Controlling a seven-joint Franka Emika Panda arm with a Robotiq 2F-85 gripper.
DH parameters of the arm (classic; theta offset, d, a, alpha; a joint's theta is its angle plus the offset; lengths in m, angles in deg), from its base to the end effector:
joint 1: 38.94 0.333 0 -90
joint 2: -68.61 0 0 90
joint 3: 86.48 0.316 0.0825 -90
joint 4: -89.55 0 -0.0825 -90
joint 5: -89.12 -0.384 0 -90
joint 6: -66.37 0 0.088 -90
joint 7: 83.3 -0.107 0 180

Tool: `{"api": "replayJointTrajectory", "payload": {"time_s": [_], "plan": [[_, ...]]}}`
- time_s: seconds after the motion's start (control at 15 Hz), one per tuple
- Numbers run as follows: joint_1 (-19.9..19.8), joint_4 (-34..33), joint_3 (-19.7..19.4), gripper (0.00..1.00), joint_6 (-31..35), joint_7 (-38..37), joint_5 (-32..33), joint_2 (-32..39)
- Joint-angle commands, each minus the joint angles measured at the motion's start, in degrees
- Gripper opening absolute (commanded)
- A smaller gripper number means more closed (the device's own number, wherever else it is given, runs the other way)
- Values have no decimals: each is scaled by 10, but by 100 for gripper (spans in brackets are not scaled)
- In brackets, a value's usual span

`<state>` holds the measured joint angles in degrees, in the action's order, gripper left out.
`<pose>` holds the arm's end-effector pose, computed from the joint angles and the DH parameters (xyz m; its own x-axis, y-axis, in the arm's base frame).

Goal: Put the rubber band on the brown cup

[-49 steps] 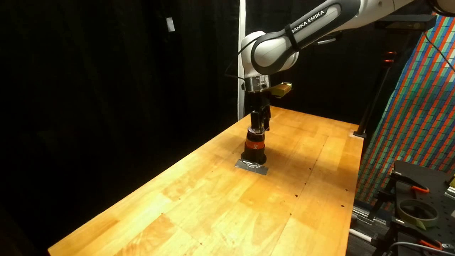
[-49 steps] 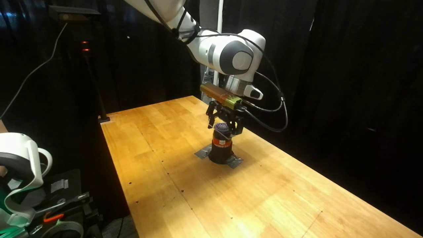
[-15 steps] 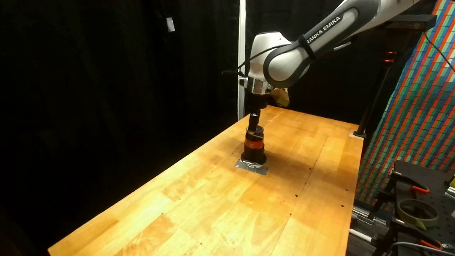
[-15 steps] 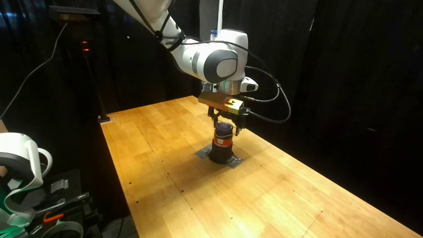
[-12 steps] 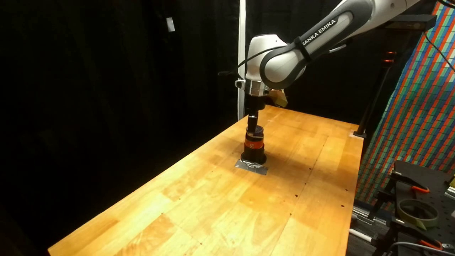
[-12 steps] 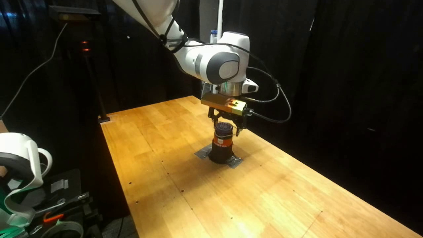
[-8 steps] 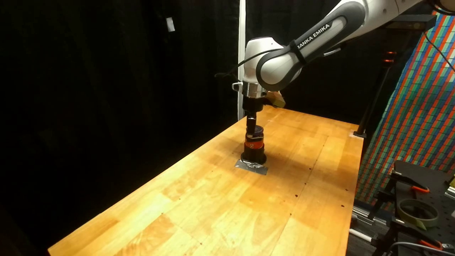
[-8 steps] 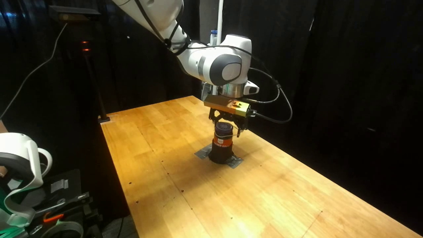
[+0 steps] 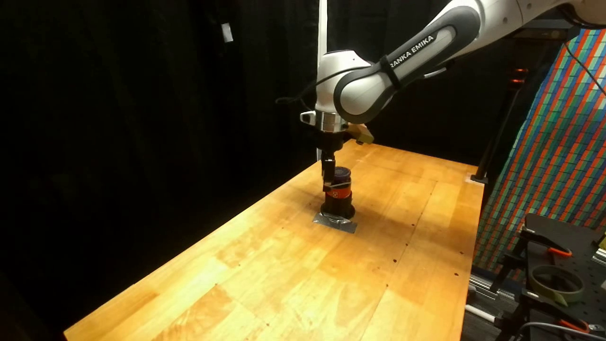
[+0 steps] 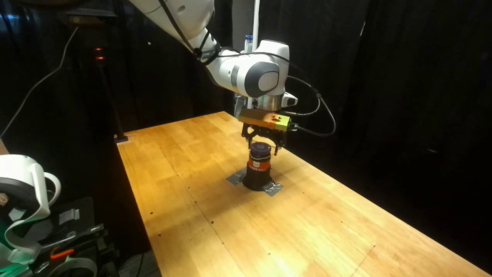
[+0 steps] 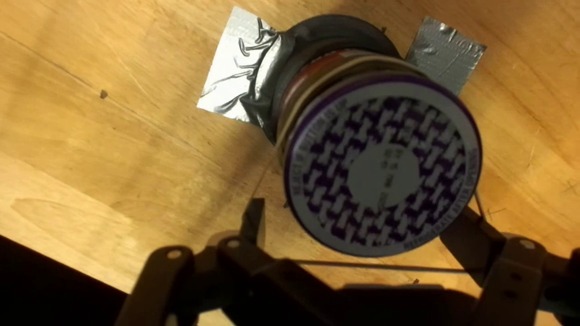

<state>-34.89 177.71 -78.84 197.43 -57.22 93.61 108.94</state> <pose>0.7009 0.1279 0.2465 0.7790 0.6244 0.0574 0.6254 -0.7803 0.0008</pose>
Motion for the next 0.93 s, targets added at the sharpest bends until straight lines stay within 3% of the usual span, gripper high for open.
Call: {"api": "replayJointTrajectory", "payload": {"time_s": [0.0, 0.2, 0.87], "plan": [[-2, -37, 5, 100, -50, -1, 4, 18], [-10, -16, 5, 100, -83, -1, -2, -5], [-36, 55, 8, 100, -74, -5, -35, -60]]}}
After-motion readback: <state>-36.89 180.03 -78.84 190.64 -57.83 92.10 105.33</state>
